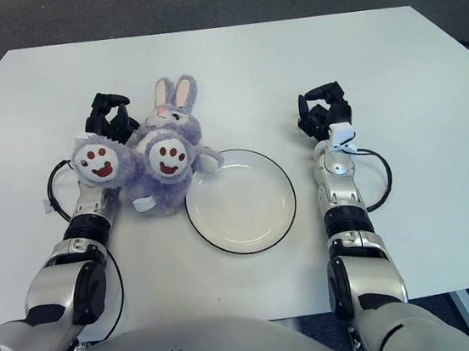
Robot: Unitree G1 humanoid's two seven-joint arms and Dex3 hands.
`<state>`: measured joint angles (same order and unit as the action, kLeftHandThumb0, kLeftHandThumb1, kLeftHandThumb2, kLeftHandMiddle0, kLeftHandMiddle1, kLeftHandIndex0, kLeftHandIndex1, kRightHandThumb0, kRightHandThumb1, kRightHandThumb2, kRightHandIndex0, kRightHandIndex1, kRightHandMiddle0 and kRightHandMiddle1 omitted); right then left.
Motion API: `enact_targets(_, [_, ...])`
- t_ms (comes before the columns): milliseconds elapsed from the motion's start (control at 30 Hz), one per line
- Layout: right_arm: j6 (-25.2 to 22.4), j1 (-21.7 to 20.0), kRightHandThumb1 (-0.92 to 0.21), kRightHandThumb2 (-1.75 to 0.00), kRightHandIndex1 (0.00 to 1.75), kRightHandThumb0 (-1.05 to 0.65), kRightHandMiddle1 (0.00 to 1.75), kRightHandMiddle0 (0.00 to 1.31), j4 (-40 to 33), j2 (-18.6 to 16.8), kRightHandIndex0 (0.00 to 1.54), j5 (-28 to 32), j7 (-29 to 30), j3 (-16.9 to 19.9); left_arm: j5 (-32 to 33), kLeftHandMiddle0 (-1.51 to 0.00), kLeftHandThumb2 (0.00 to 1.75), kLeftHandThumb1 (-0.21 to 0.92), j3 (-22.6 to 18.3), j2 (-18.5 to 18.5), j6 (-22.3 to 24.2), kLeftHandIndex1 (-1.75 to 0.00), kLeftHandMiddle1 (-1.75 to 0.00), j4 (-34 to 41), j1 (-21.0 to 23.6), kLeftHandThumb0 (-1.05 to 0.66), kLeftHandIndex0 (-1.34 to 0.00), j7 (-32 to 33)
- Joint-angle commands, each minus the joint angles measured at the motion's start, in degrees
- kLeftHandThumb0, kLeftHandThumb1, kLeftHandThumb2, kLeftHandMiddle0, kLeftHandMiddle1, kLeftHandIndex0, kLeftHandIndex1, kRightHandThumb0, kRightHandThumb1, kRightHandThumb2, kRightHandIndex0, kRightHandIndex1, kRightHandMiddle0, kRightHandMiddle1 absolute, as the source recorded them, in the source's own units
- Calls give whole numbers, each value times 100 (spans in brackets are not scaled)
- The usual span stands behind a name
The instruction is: Put the doll into the plate.
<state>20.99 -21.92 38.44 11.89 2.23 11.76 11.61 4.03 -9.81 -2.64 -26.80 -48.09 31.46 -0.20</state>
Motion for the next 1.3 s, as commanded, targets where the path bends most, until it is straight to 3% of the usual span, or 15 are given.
enact_targets(0, [-233, 541, -75, -67, 175, -38, 165, 39, 318, -155, 87, -74, 13, -33, 24, -75, 69, 79, -28, 19, 45, -175, -175, -269, -336, -36, -28, 16])
enact_targets(1267, [-252, 500, -74, -68, 175, -38, 165, 39, 388, -122, 88, -132, -15, -28, -40, -77, 68, 79, 1, -121, -50, -175, -175, -212, -297, -36, -28, -28])
